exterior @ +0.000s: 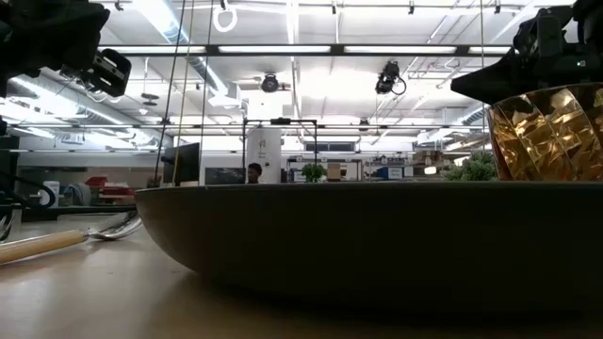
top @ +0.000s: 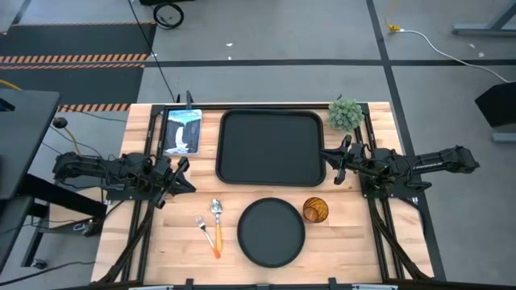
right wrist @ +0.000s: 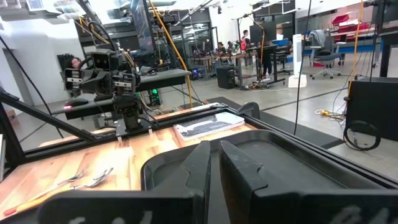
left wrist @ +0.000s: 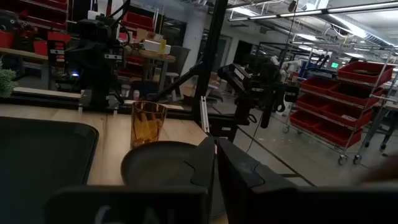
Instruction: Pick and place plate/cup/fork/spoon on tray
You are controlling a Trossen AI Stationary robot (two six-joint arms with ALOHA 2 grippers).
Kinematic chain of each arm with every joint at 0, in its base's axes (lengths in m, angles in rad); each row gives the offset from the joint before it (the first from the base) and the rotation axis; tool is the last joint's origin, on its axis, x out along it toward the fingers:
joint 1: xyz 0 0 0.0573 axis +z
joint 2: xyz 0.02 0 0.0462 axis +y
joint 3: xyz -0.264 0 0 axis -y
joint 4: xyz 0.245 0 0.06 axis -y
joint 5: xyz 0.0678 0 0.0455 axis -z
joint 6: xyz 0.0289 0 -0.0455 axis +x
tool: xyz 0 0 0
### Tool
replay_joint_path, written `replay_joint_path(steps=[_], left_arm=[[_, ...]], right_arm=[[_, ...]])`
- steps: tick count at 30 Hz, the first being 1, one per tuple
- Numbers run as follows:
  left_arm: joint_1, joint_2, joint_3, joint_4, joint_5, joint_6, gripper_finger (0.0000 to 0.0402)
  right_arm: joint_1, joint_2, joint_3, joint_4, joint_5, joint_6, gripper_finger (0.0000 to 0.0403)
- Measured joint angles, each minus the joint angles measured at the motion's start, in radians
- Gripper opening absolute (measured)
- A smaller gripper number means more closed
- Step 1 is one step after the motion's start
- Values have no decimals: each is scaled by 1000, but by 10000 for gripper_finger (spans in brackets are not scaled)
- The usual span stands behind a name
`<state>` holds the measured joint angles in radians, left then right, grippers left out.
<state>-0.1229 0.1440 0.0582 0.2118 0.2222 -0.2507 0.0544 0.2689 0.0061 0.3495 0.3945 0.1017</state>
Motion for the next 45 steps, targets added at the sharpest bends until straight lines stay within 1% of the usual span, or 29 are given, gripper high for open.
replay_joint_path(steps=[11,12,13,16,17,19,21,23,25,27,29,32,34,36,41,45], left_arm=[[0,0,0,1,0,1,27],[0,0,0,10,-8,5,27],[0,0,0,27,-24,1,27],[0,0,1,81,-46,-107,27],[0,0,1,96,-47,-121,27],[2,0,1,122,-46,-131,27],[2,0,1,148,-45,-137,27],[2,0,1,165,-46,-150,27],[2,0,1,185,-52,-150,27],[2,0,1,190,-87,-149,27],[2,0,1,185,-151,-149,27],[2,0,1,183,-298,-147,27],[2,0,1,182,-382,-146,27],[2,0,1,170,-435,-146,27],[2,0,1,161,-439,-99,27],[2,0,1,157,-432,-109,27]], right_arm=[[0,0,0,1,0,0,41],[-1,0,0,25,1,0,41],[-4,4,0,84,4,6,41],[-5,6,0,268,5,73,41],[-5,9,0,311,4,102,41],[-5,11,0,347,4,157,41],[-5,12,0,348,3,175,41],[-5,17,0,329,-27,180,41],[-4,29,0,322,-101,206,41],[-4,46,0,311,-154,242,40],[-11,64,2,264,-154,274,37],[-13,96,32,180,-154,320,27],[3,126,66,140,-175,326,21],[33,174,108,80,-188,329,15],[99,307,259,-158,-172,345,10],[158,386,334,-238,-185,366,10]])
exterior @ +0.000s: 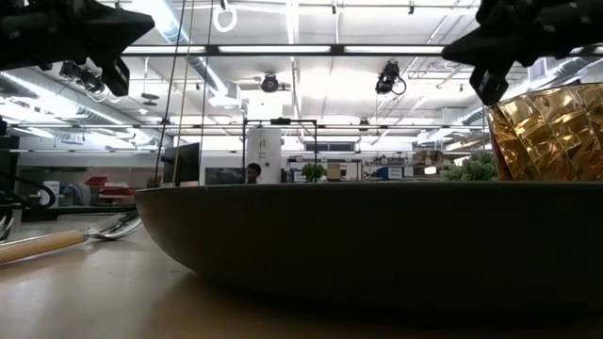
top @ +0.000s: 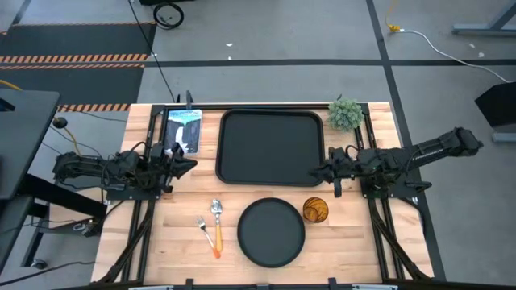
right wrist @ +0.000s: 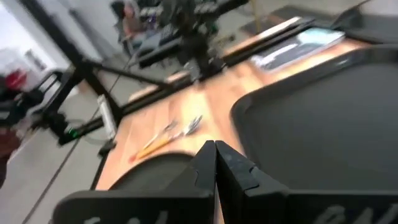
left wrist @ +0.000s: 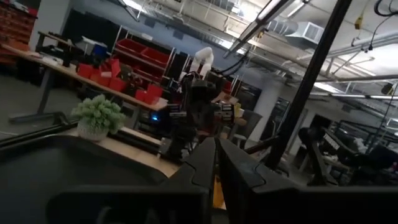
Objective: Pick and place plate/cup/fork/spoon on tray
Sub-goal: Put the brown cup on the black tray
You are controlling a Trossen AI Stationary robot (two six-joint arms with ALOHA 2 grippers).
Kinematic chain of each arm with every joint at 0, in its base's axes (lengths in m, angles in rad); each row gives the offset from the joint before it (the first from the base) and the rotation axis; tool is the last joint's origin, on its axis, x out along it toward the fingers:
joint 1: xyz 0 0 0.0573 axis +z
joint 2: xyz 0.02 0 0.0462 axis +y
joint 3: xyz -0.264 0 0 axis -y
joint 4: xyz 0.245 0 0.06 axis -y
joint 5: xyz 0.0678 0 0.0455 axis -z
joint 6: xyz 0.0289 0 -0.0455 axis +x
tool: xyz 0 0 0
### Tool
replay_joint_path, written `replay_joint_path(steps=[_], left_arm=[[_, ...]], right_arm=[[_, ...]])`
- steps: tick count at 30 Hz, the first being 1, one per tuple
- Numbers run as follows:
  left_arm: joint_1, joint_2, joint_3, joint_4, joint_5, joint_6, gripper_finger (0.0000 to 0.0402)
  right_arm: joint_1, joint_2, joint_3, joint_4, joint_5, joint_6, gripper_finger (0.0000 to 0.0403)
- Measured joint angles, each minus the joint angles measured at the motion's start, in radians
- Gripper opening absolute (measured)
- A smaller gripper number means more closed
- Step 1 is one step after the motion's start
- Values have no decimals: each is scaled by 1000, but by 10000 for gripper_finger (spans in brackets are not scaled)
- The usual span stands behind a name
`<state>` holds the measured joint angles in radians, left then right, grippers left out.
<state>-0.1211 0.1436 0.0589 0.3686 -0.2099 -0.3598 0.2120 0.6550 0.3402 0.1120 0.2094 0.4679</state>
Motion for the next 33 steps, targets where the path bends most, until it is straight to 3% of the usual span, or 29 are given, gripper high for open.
replay_joint_path(steps=[5,9,15,22,28,30,33], left_arm=[[-3,4,0,-17,3,-96,27],[-3,20,0,-48,-67,-154,27],[-3,71,0,-74,-74,-171,27],[-29,143,0,-57,-74,-179,34],[-34,164,0,-2,-73,-82,83],[-37,164,0,29,-37,-29,99],[-45,164,0,77,104,73,115]], right_arm=[[77,49,62,-61,-19,-18,10],[124,85,133,-218,-5,-7,10],[152,173,263,-485,24,3,22],[180,341,431,-703,-54,-43,100],[186,505,532,-793,-55,-48,179],[186,541,562,-816,-55,-36,197],[186,593,603,-867,-55,-2,216]])
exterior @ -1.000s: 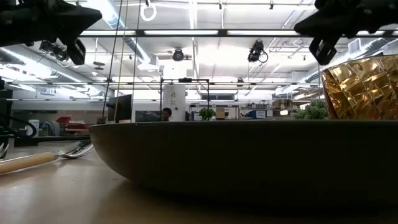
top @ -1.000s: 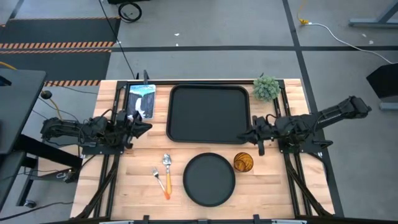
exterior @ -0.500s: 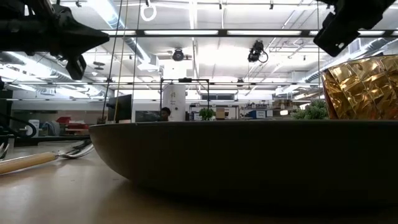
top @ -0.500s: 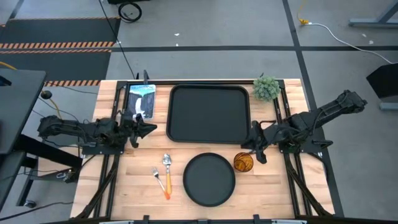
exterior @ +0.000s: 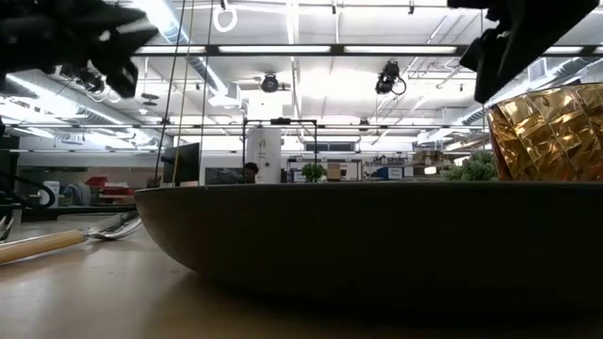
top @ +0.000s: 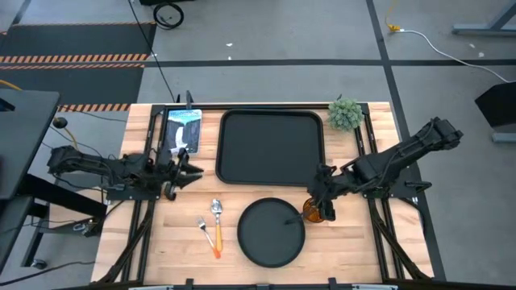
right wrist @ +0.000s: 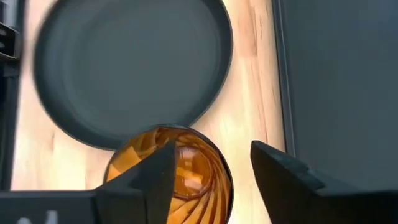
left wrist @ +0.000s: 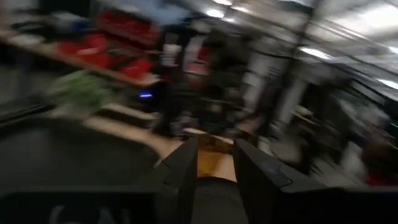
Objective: Pick and place plate/cup/fork/spoon on tray
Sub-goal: Put the brown cup on the black tray
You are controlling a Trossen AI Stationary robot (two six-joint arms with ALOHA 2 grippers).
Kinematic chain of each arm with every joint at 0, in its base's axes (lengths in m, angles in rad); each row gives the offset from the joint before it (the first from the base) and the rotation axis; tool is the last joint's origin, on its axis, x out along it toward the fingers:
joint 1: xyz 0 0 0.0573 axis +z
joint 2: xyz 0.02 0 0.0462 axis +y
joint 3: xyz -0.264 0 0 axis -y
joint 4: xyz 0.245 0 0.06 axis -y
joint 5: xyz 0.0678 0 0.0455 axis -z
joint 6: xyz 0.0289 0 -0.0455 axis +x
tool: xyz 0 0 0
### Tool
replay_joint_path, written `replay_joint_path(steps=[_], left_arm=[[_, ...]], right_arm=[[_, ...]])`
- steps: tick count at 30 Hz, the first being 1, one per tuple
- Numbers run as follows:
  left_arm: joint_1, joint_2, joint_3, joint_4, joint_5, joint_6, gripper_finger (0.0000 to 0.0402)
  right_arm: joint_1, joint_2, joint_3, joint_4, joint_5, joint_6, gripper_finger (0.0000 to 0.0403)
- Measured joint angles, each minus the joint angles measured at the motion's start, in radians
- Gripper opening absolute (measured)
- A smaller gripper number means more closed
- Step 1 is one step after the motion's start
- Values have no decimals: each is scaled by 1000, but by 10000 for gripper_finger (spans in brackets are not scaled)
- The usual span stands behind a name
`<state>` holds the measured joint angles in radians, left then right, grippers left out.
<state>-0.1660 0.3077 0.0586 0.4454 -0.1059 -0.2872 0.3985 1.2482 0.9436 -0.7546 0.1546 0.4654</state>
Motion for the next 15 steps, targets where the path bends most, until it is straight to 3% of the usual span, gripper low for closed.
replay_joint_path(steps=[5,15], left_arm=[[-18,0,0,39,159,44,117],[-24,0,0,71,123,11,115]], right_arm=[[0,90,80,-130,0,26,226],[-23,247,189,-276,-48,-66,224]])
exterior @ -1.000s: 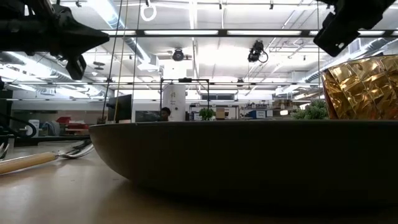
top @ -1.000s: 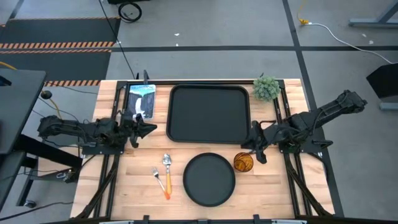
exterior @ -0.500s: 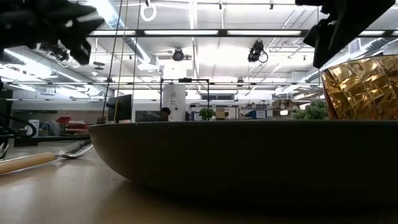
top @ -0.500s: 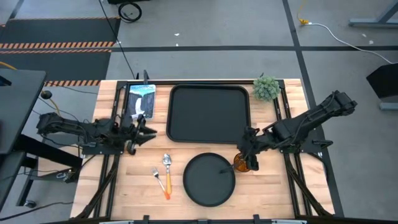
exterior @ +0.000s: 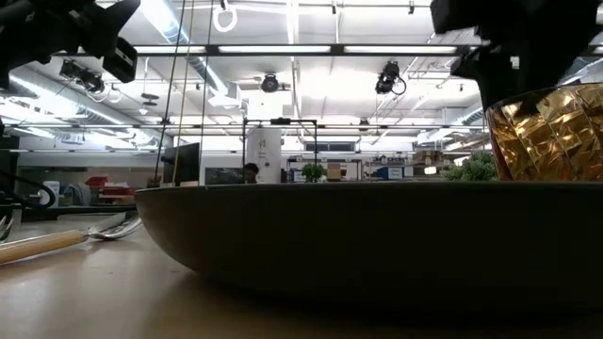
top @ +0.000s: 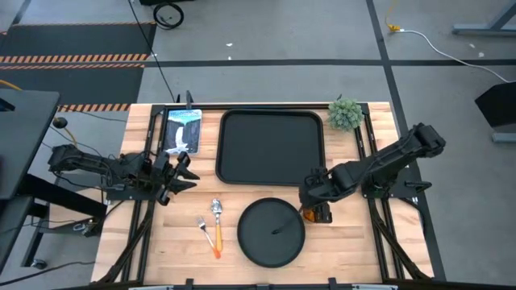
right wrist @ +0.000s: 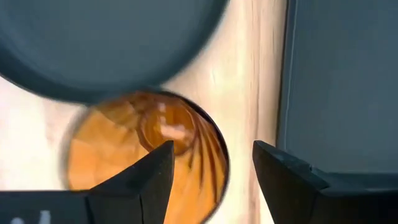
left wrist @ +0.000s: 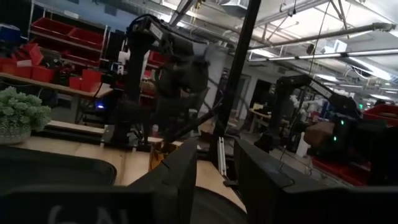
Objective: Pick and place plate/cup/fork/spoon on tray
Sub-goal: Put the brown cup on the black tray
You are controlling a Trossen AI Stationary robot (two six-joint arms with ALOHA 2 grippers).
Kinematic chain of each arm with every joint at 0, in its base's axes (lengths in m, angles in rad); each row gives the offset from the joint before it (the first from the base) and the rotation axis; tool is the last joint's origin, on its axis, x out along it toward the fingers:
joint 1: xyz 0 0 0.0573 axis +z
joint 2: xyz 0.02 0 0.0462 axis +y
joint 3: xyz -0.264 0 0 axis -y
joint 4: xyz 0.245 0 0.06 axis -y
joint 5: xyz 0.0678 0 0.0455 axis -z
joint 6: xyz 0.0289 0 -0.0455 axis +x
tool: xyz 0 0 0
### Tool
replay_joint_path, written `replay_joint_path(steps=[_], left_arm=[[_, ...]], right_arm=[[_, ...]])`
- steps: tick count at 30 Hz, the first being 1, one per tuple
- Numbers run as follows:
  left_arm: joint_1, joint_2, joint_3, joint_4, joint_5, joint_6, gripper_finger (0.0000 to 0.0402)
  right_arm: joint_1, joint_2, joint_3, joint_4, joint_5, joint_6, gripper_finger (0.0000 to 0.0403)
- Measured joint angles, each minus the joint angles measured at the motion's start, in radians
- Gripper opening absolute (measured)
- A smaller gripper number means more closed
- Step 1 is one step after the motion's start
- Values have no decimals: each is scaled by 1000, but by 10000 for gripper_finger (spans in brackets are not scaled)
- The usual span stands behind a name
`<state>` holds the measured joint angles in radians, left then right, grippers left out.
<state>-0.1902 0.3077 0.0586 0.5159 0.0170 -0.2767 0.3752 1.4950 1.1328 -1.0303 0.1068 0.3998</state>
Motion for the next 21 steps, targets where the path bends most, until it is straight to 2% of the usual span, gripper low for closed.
replay_joint_path(steps=[9,14,18,21], left_arm=[[2,0,0,-3,-23,1,114],[4,0,0,-18,-24,4,114],[4,0,0,-102,-29,63,114],[3,0,0,-175,-86,110,114]], right_arm=[[-73,85,0,-26,-60,-63,188],[-107,92,0,-27,-105,-50,143],[-118,85,0,-27,-128,-25,100],[-118,84,0,-30,-132,-6,73]])
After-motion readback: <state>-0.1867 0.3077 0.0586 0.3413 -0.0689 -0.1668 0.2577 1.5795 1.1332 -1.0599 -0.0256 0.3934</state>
